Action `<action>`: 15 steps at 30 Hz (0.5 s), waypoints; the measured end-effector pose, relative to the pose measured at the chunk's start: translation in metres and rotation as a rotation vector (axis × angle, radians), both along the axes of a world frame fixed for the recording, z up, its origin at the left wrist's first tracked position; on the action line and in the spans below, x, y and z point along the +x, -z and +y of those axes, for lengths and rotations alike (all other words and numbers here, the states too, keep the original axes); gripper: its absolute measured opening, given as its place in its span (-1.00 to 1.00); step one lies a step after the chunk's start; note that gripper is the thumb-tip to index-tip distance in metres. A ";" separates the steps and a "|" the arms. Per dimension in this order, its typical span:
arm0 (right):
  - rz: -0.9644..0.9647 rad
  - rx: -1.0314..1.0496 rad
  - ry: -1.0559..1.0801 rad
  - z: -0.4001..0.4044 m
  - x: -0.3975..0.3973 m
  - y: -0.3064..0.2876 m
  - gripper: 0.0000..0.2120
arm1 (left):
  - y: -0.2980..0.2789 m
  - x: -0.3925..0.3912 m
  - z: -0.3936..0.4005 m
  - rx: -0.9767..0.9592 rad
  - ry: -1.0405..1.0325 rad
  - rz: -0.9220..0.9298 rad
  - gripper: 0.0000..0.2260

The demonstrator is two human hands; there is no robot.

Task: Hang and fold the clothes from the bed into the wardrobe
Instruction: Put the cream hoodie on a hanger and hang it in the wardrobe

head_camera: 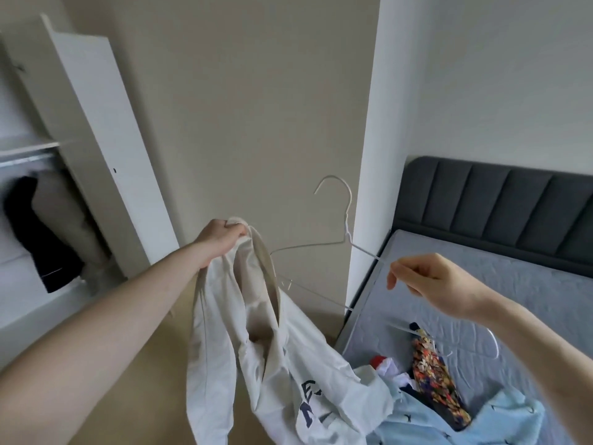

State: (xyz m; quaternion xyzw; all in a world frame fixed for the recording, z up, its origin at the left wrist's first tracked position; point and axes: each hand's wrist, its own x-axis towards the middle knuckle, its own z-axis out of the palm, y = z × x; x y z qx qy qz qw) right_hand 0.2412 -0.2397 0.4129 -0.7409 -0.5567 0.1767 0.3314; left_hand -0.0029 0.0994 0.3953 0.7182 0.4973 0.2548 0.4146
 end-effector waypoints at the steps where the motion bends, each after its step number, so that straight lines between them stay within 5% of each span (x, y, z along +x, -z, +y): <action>1: -0.003 -0.002 -0.011 0.000 -0.003 -0.002 -0.60 | 0.003 -0.001 0.003 0.025 -0.008 0.023 -0.75; 15: 0.002 0.024 -0.101 0.004 -0.004 -0.002 -0.60 | 0.032 0.011 0.009 0.176 0.005 0.286 -0.74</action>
